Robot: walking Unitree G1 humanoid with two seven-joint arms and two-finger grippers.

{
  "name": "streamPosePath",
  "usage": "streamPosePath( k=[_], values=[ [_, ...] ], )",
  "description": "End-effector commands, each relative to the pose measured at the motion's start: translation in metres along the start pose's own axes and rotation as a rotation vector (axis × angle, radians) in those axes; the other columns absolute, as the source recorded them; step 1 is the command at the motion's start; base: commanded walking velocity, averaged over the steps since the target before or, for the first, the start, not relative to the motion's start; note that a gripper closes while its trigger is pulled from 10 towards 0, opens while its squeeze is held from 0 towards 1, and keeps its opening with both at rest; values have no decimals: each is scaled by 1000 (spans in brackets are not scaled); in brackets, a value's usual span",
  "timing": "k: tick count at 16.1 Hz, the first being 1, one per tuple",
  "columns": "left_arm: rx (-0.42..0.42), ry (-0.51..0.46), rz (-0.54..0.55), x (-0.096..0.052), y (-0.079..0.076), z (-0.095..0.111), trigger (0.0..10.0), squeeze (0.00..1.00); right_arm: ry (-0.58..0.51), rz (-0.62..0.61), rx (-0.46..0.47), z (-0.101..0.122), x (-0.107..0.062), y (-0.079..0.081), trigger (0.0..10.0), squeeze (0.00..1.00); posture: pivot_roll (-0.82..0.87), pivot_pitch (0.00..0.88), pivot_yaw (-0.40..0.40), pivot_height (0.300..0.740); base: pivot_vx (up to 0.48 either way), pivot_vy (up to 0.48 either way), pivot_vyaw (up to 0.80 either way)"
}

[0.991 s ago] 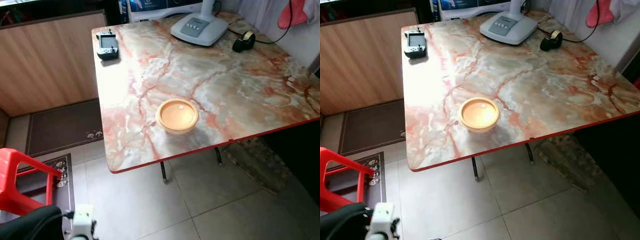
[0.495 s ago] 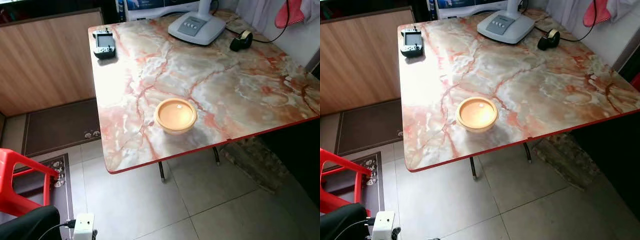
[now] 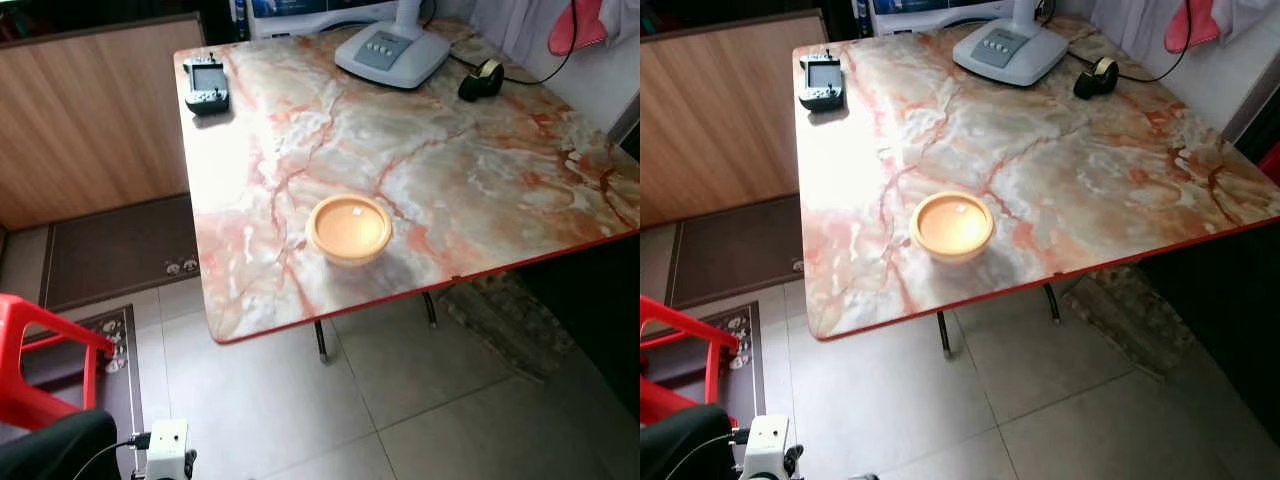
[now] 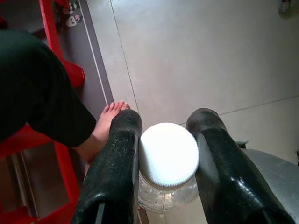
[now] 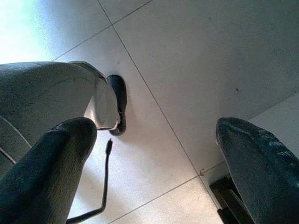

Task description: Restocking fridge

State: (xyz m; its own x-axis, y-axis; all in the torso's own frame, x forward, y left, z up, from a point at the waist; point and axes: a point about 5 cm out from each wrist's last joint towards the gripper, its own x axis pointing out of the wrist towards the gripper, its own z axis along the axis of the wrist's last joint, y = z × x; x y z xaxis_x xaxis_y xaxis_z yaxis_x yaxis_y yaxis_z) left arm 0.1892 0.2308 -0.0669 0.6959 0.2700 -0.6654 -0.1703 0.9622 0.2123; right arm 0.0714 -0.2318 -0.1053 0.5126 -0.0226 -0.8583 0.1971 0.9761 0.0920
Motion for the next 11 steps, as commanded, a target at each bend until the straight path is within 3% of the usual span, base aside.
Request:
streamPosePath(
  k=[1,6,11],
  values=[
    [-13,44,1,-4,0,-13,10000,0,26,-15,11,-11,-5,-4,10000,0,153,166,-45,740,-296,0,0],
    [0,51,-4,-5,3,-16,10000,0,34,-10,7,-13,-5,-4,10000,0,160,145,-37,740,-297,0,0],
    [25,64,3,-6,7,-19,10000,0,36,-10,13,-14,-5,-2,10000,0,161,125,-29,740,0,0,0]
  ],
)
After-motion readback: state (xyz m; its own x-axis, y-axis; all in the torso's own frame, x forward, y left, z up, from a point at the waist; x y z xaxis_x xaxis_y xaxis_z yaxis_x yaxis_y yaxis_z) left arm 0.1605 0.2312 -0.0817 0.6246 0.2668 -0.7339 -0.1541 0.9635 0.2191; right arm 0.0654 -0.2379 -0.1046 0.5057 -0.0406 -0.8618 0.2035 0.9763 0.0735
